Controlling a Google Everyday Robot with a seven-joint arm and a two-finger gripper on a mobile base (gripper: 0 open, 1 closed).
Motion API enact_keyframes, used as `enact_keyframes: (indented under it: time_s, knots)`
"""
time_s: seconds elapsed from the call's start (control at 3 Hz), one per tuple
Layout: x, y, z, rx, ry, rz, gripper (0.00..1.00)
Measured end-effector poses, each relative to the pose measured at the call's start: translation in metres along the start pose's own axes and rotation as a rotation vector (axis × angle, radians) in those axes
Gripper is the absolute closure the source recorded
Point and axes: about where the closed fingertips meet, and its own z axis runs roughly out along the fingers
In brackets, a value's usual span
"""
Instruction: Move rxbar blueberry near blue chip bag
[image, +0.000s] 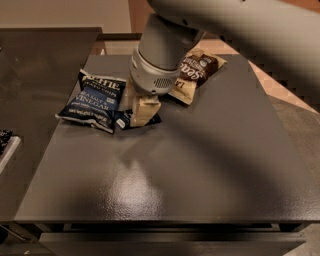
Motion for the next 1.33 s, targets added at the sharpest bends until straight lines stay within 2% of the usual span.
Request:
enact_keyframes:
  time_s: [0.67,1.0,1.33]
  knots:
    - [-0.013,-0.017,0.020,-0.008,-0.032,0.009,0.37]
    - [-0.017,-0.017,0.024,0.026,-0.059,0.000,0.13]
    - [-0.018,-0.018,0.024,0.030,-0.060,-0.002,0.00]
